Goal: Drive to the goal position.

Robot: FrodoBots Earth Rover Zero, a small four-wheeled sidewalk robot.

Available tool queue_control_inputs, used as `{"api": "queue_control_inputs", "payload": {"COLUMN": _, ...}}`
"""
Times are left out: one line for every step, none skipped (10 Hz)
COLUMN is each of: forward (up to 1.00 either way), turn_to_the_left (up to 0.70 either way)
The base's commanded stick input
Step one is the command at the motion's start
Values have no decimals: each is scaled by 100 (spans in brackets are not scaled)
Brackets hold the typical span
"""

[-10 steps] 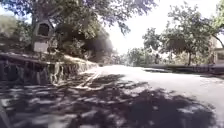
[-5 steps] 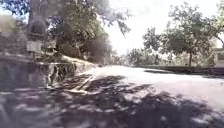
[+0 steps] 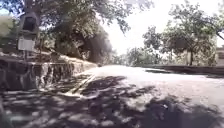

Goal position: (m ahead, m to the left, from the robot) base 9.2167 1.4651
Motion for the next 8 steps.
{"api": "queue_control_inputs", "payload": {"forward": 50, "turn_to_the_left": 0}}
{"api": "queue_control_inputs", "payload": {"forward": 50, "turn_to_the_left": 0}}
{"api": "queue_control_inputs", "payload": {"forward": 50, "turn_to_the_left": 0}}
{"api": "queue_control_inputs", "payload": {"forward": 50, "turn_to_the_left": 0}}
{"api": "queue_control_inputs", "payload": {"forward": 50, "turn_to_the_left": 0}}
{"api": "queue_control_inputs", "payload": {"forward": 50, "turn_to_the_left": 0}}
{"api": "queue_control_inputs", "payload": {"forward": 50, "turn_to_the_left": 0}}
{"api": "queue_control_inputs", "payload": {"forward": 50, "turn_to_the_left": 0}}
